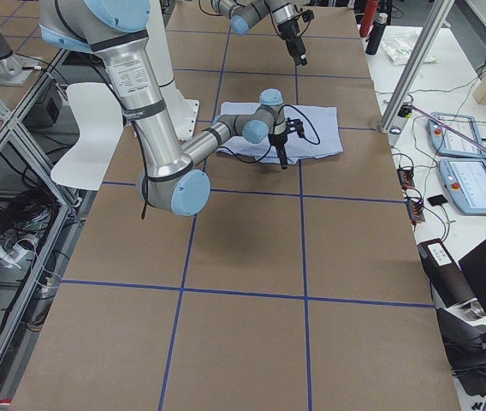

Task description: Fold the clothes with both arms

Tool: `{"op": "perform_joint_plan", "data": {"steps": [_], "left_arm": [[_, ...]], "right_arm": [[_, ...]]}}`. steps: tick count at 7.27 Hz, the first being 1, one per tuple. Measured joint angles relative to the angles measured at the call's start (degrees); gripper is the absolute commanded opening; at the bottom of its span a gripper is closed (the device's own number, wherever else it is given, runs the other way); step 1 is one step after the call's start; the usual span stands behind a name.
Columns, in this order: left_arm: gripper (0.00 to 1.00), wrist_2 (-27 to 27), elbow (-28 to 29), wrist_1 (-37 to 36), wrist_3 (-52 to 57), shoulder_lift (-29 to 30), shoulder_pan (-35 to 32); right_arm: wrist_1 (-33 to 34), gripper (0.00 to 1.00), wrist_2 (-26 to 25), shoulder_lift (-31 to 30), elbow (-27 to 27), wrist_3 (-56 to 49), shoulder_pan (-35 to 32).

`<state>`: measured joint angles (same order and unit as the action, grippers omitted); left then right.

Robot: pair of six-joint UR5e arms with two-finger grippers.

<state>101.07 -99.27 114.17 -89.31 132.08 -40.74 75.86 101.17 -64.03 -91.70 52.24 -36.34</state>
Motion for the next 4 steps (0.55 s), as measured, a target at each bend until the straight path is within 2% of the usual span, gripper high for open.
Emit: {"op": "perform_joint_plan", "data": {"steps": [4], "left_arm": [[1.0, -0.05, 0.04, 0.0, 0.01, -0.1, 0.37]], "right_arm": [[0.0, 1.0, -0.03, -0.21, -0.25, -0.44, 0.03]]}}
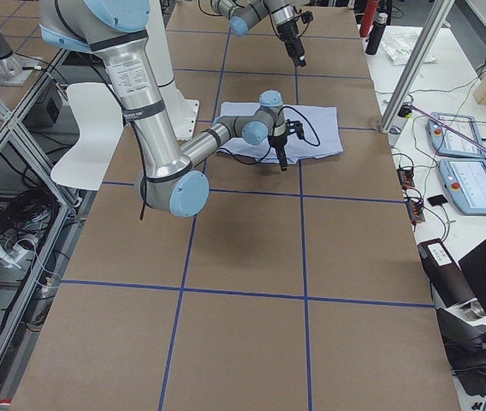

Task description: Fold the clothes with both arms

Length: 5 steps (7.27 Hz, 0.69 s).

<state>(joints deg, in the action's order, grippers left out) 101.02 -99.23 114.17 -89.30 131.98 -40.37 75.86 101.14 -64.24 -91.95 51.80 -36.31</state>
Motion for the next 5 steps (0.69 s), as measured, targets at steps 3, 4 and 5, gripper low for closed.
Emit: {"op": "perform_joint_plan", "data": {"steps": [3, 4, 5], "left_arm": [[1.0, -0.03, 0.0, 0.0, 0.0, -0.04, 0.03], [1.0, -0.01, 0.0, 0.0, 0.0, -0.01, 0.03], [1.0, 0.03, 0.0, 0.0, -0.01, 0.02, 0.06]], "right_arm": [[0.03, 1.0, -0.15, 1.76, 0.18, 0.1, 0.64], [0.21, 1.0, -0.23, 1.64, 0.24, 0.11, 0.77], [0.86, 1.0, -0.24, 1.5, 0.25, 0.09, 0.78]]}}
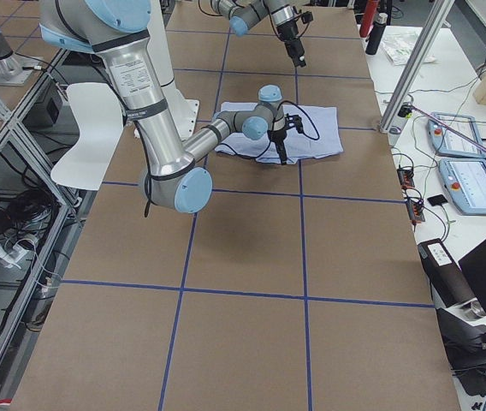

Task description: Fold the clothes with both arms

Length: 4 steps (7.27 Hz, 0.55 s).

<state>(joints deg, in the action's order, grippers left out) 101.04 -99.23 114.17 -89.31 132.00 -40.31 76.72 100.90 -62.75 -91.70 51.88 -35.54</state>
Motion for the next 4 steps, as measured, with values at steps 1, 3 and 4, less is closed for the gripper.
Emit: {"op": "perform_joint_plan", "data": {"steps": [1, 3, 4], "left_arm": [[1.0, 0.02, 0.0, 0.0, -0.04, 0.0, 0.03], [1.0, 0.03, 0.0, 0.0, -0.07, 0.01, 0.05], [1.0, 0.03, 0.0, 0.0, -0.07, 0.01, 0.05]], "right_arm": [[0.87, 1.0, 0.0, -0.1, 0.0, -0.04, 0.01], [2.61, 1.0, -0.11, -0.24, 0.02, -0.13, -0.13], [3.34, 1.0, -0.13, -0.26, 0.05, -0.44, -0.39]]}}
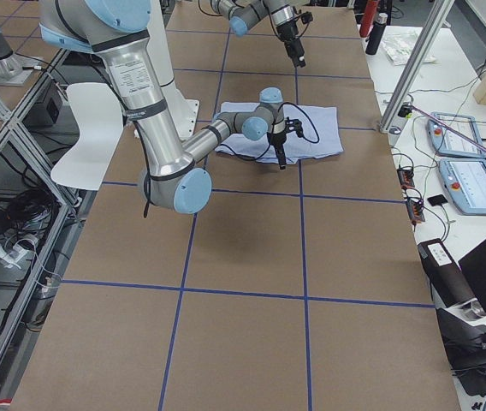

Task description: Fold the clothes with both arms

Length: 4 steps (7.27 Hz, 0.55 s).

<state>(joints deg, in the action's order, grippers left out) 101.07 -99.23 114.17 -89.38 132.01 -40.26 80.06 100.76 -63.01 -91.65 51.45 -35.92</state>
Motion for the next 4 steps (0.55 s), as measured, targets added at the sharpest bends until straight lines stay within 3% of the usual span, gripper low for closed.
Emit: {"op": "perform_joint_plan", "data": {"steps": [4], "left_arm": [[1.0, -0.06, 0.38, 0.08, 0.0, 0.0, 0.2]], "right_arm": [[0.78, 1.0, 0.4, -1.0, -0.12, -2.09, -1.5]]}}
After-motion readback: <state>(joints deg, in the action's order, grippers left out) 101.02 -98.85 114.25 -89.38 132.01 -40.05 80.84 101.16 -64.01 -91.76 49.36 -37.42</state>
